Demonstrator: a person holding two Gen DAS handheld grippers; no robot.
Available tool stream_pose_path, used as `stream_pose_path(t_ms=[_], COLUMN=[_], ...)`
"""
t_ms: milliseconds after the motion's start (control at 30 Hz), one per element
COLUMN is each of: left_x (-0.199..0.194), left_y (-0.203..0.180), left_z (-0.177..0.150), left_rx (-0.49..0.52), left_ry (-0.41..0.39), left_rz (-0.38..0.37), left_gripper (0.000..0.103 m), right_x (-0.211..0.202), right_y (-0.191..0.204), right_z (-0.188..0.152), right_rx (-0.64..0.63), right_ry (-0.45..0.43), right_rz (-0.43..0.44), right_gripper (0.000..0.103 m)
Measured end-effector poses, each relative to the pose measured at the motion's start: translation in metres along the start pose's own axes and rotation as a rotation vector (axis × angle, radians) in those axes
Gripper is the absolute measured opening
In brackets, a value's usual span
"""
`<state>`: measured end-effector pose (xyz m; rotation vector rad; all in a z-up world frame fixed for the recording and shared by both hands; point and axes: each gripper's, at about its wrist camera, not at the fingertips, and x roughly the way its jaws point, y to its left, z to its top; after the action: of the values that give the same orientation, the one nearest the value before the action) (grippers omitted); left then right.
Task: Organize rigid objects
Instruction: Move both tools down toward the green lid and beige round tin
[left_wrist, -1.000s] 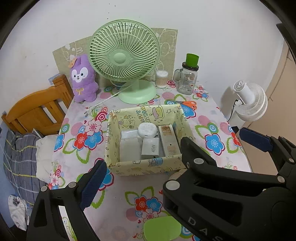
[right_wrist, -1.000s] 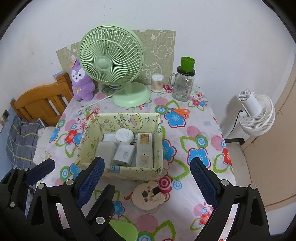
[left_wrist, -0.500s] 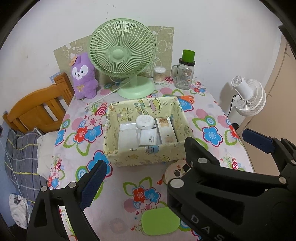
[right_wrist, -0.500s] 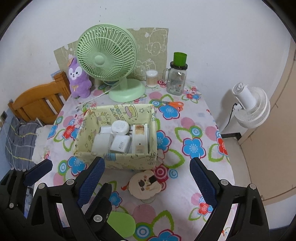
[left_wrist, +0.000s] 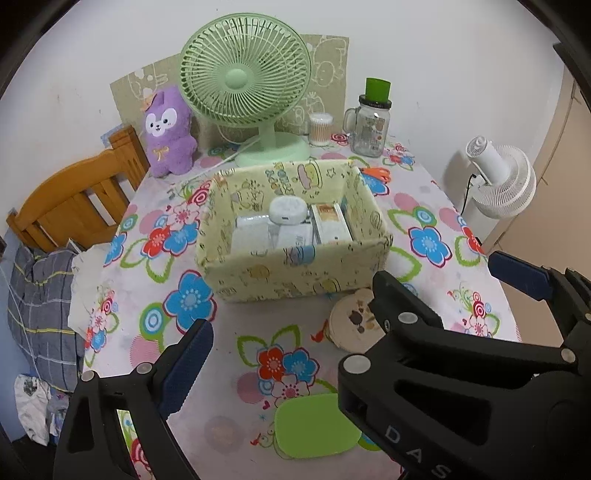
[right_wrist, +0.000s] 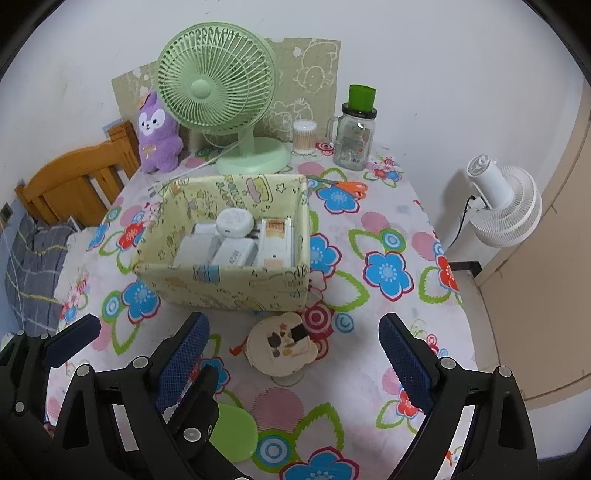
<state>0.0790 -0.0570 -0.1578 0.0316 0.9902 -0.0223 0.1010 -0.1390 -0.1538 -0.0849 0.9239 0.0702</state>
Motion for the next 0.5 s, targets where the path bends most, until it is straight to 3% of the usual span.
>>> stream_pose_path(t_ms=[500], left_x=[0.027], left_y=[-0.006], left_z=[-0.043], left_rx=[-0.032], left_ry=[0.044], left_rz=[-0.012], left_gripper=[0.096], right_x=[0.028], right_y=[-0.002], right_z=[-0.045], right_rx=[-0.012], right_ry=[0.042], right_rz=[0.031], right_gripper=[0.095])
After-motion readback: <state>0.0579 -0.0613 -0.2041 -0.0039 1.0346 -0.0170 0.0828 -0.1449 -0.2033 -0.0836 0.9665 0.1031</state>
